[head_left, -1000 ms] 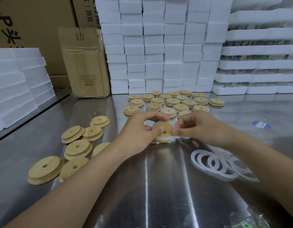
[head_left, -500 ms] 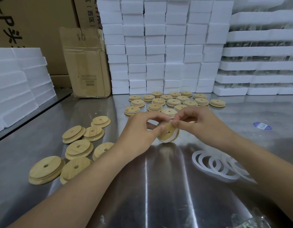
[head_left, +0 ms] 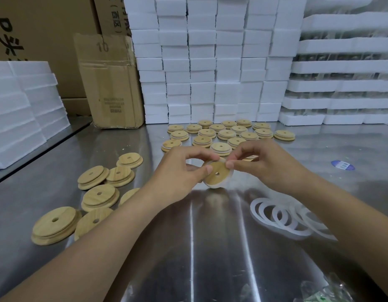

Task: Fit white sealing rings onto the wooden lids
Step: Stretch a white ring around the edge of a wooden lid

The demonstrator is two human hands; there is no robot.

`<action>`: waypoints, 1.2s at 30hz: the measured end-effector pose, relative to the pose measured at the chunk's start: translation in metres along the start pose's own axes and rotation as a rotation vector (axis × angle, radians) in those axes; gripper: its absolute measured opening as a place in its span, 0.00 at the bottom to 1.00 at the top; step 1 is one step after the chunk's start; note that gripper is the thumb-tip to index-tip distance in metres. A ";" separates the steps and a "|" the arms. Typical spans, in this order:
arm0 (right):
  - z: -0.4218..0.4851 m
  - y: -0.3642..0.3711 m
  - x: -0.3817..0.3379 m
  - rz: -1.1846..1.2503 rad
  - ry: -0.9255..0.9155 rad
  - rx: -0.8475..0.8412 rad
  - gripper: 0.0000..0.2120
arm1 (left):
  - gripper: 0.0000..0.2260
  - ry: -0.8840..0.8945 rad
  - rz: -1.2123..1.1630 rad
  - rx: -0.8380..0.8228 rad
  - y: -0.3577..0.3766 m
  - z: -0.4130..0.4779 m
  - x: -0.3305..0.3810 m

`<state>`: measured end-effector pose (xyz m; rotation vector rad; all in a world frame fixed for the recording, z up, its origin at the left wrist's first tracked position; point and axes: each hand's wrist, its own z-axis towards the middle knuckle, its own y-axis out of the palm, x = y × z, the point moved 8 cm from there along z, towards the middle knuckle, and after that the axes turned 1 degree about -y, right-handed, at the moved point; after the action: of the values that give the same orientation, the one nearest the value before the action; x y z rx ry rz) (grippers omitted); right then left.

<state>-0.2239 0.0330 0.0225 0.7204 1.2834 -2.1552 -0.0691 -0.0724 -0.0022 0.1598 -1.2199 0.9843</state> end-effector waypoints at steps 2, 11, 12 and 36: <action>-0.001 0.000 0.002 0.038 0.009 0.027 0.03 | 0.14 -0.010 0.003 0.008 0.000 -0.001 -0.001; -0.004 0.010 0.011 0.193 0.091 0.047 0.05 | 0.10 -0.023 0.018 0.036 0.000 -0.005 0.003; -0.003 0.010 0.008 0.202 0.077 0.062 0.04 | 0.11 -0.011 0.017 0.030 0.001 -0.005 0.005; -0.004 0.006 0.029 0.225 0.173 -0.053 0.05 | 0.12 -0.048 -0.012 0.067 -0.002 -0.002 -0.002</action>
<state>-0.2400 0.0295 -0.0018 0.9968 1.2729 -1.9064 -0.0662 -0.0730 -0.0042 0.2444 -1.2285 1.0163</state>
